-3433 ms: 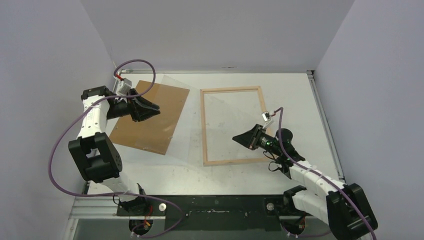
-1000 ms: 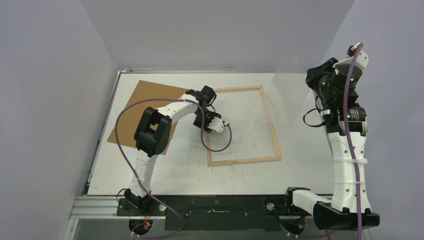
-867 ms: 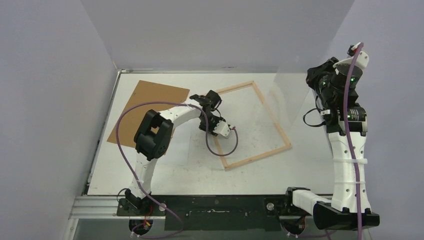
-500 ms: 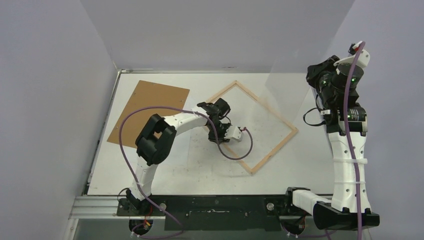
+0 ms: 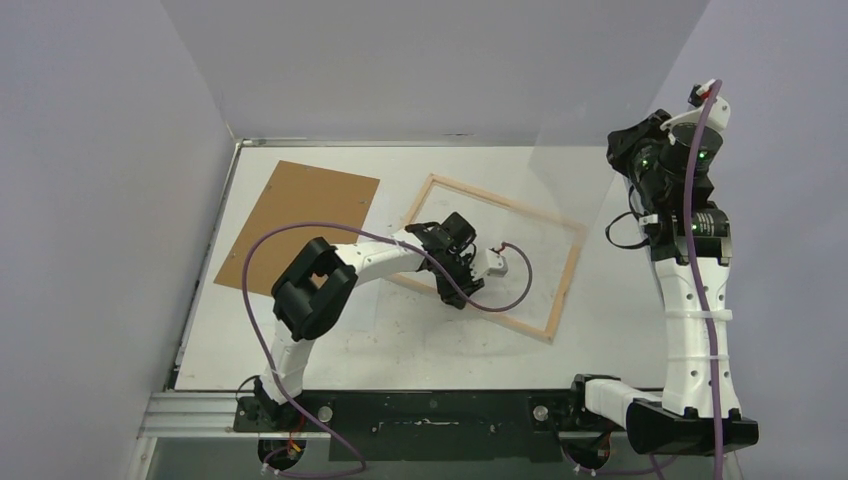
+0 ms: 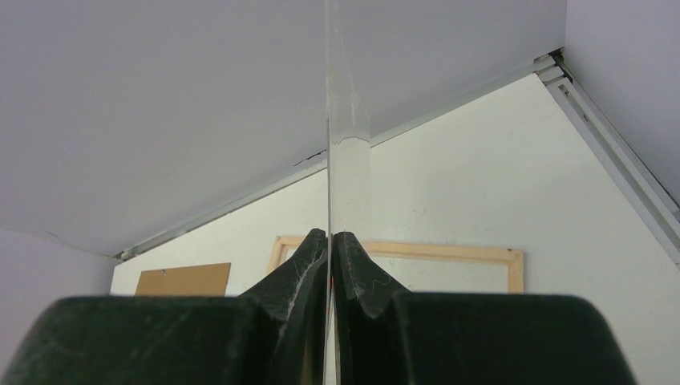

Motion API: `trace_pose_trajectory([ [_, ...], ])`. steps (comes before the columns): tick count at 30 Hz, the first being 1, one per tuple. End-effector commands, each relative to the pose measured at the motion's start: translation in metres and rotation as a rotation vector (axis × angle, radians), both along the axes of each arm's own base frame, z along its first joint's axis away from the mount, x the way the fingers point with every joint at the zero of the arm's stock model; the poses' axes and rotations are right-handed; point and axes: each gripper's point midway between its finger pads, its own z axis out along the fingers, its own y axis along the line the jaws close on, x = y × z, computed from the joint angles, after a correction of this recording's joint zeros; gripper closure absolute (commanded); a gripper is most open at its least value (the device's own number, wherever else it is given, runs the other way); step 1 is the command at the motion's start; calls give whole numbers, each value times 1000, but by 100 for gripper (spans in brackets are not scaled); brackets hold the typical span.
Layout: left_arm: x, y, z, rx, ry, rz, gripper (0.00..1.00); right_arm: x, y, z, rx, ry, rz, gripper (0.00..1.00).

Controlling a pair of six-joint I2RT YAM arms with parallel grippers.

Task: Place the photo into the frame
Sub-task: Adjust the photo frame at the center of the board.

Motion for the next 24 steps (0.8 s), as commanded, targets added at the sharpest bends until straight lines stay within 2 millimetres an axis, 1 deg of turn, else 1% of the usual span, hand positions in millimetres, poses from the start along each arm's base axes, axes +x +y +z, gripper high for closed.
trace_pose_trajectory([
  [1, -13, -28, 18, -79, 173, 174, 81, 4, 4, 30, 12, -103, 29, 95],
  [3, -12, -35, 28, -122, 188, 204, 78, 5, 4, 26, 10, -96, 29, 95],
  [6, -17, -34, 40, -150, 215, 234, 69, 6, 4, 23, 6, -88, 27, 95],
  [7, -19, -32, 43, -155, 218, 238, 63, 6, 4, 22, 7, -86, 29, 95],
  [9, -21, -29, 51, -176, 210, 228, 48, 8, 6, 21, 13, -88, 40, 95],
  [12, -19, -22, 67, -211, 176, 210, 25, 12, 10, 17, 25, -81, 59, 95],
  [13, -16, -19, 75, -223, 170, 208, 20, 13, 11, 16, 27, -78, 63, 95],
  [15, -9, -11, 88, -238, 182, 226, 17, 14, 12, 17, 25, -77, 72, 95],
  [18, 8, 11, 114, -274, 213, 297, 16, 15, 14, 21, 20, -81, 86, 95],
  [20, 25, 33, 131, -297, 229, 369, 16, 18, 18, 19, 31, -77, 107, 95],
  [22, 44, 59, 147, -312, 218, 443, 15, 23, 27, 18, 61, -77, 148, 95],
  [23, 54, 74, 156, -322, 206, 471, 11, 25, 35, 18, 79, -80, 178, 95],
  [24, 61, 89, 165, -334, 192, 496, 1, 28, 44, 17, 94, -80, 207, 95],
])
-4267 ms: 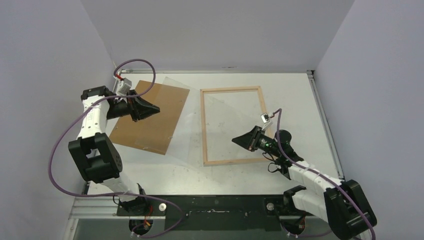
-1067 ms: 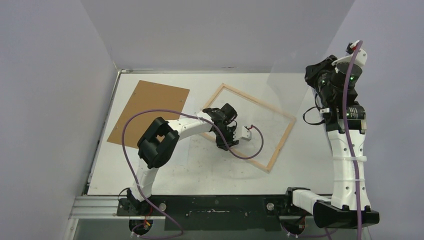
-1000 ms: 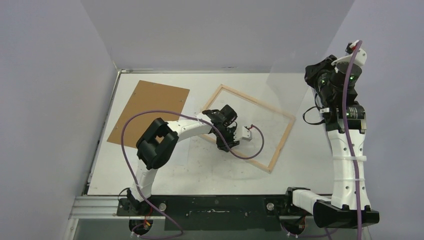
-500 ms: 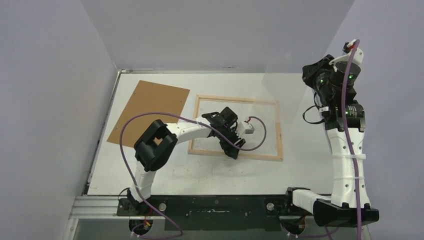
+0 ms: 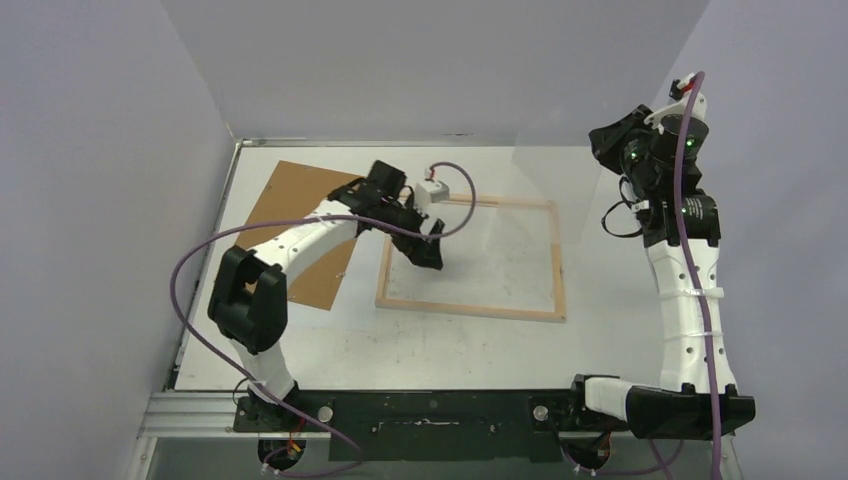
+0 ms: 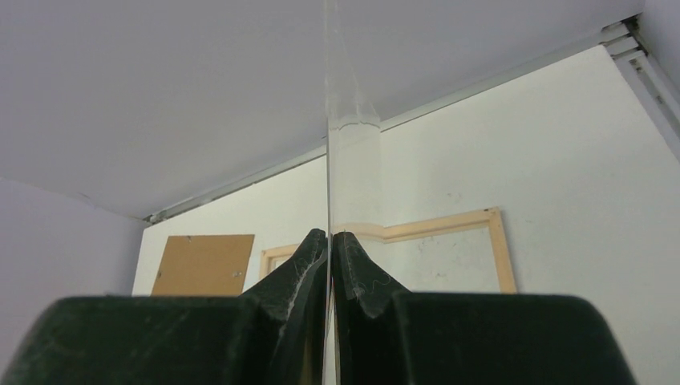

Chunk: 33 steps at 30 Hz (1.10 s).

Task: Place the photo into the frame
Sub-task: Adjust the photo frame at the center of the board, then place the photo frame item in the photo frame.

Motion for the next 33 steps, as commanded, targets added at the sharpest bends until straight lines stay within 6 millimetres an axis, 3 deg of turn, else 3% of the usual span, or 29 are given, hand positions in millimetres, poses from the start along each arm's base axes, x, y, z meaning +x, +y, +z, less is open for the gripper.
trace_pose_trajectory([
  [1, 37, 61, 74, -91, -62, 146, 3, 11, 39, 34, 76, -114, 135, 95],
  [4, 66, 113, 102, -132, -132, 281, 4, 15, 94, 40, 68, -100, 254, 95],
  [8, 98, 184, 125, -154, -194, 472, 4, 2, 151, 67, 75, -113, 406, 95],
  [10, 108, 214, 129, -131, -238, 551, 4, -10, 164, 86, 105, -144, 474, 95],
  [12, 113, 241, 128, -111, -270, 625, 4, -21, 165, 101, 134, -179, 507, 95],
  [14, 114, 257, 128, -102, -296, 668, 4, -24, 160, 98, 162, -171, 530, 95],
  [15, 114, 262, 127, -95, -310, 679, 4, -21, 156, 88, 180, -149, 538, 95],
  [21, 111, 275, 109, -51, -370, 718, 4, 5, 145, -76, 246, 189, 547, 95],
  [24, 111, 277, 97, -43, -359, 739, 4, 6, 143, -141, 216, 297, 545, 95],
  [28, 111, 279, 79, -20, -308, 750, 2, 7, 137, -191, 210, 375, 532, 95],
  [33, 109, 278, 64, -11, -278, 746, 0, 10, 131, -189, 166, 370, 507, 95],
])
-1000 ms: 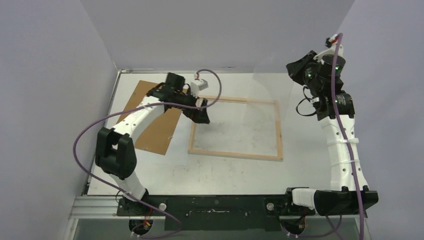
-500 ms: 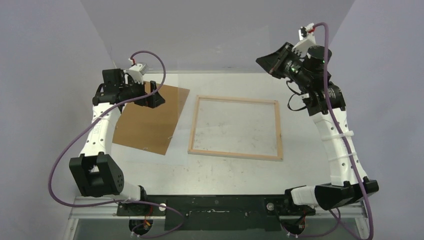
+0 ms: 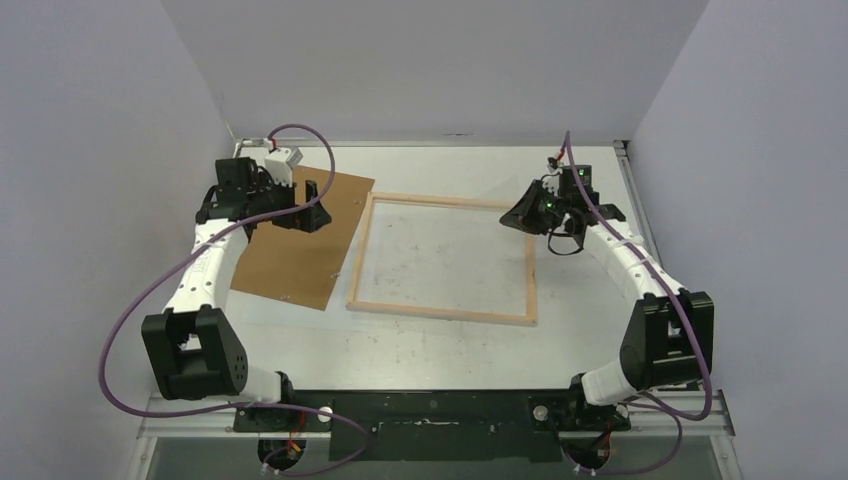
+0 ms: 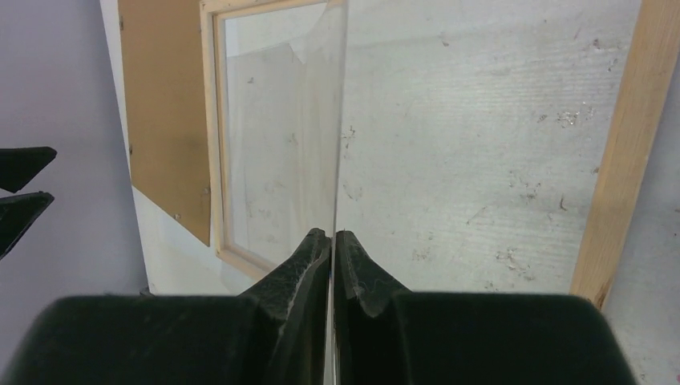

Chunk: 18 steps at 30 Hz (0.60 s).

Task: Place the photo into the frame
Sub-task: Place the photo frame item in the photo frame.

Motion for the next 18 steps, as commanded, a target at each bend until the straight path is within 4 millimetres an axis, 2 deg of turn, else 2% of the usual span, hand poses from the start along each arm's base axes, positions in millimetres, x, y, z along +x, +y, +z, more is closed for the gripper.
trace_pose_trajectory([
  [1, 10, 2, -3, 13, -46, 2, 0, 18, 3, 60, -9, -218, 34, 95],
  [5, 13, 1, -25, 5, -11, 7, 0, 20, 0, 76, -39, -258, 32, 95],
  [6, 13, 0, -33, 2, 7, 7, 5, 19, -1, 81, -43, -275, 36, 95],
  [10, 16, -3, -59, -16, 78, 17, 11, 13, 3, 108, -34, -388, 71, 95],
  [13, 20, -1, -82, 0, 124, 34, 19, 4, 10, 132, 1, -486, 120, 95],
  [18, 31, 12, -120, 120, 161, 104, 33, -16, 35, 172, 88, -616, 240, 95],
])
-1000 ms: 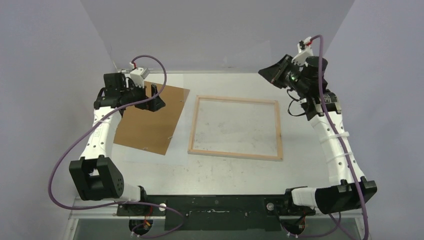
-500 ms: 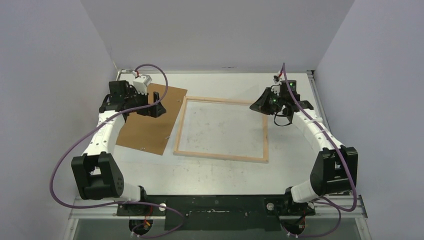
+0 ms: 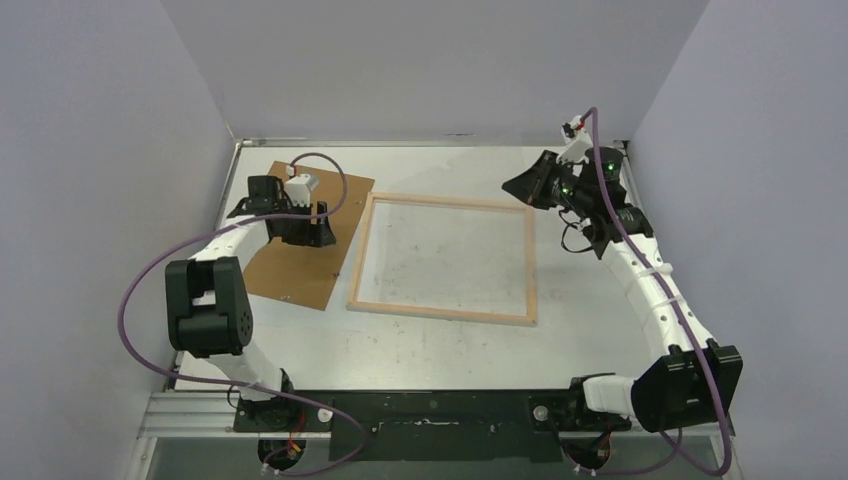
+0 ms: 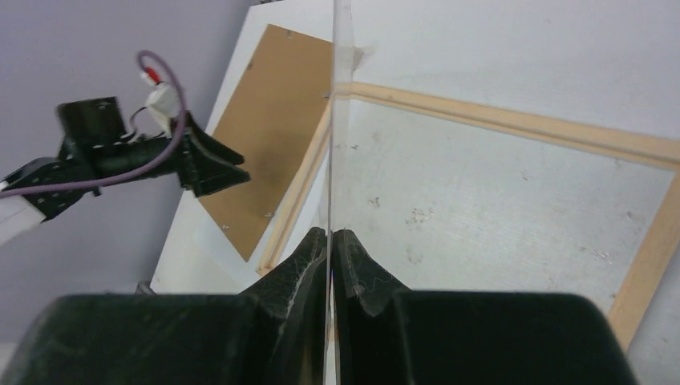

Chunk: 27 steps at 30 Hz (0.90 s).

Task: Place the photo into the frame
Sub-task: Place the photo frame item in the photo frame.

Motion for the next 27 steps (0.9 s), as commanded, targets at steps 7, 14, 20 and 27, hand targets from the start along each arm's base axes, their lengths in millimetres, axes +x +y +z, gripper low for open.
trace_pose_trajectory([
  [7, 22, 1, -31, -32, 38, 108, 39, -25, 50, 93, 160, -321, 236, 95],
  [14, 30, 15, -15, -154, -5, 213, 40, -37, 58, 156, 318, -403, 301, 95],
  [20, 38, 32, 5, -288, -28, 344, 41, -54, 65, 181, 428, -438, 341, 95],
  [27, 43, 59, 16, -389, -18, 478, 40, -61, 77, 177, 446, -415, 355, 95],
])
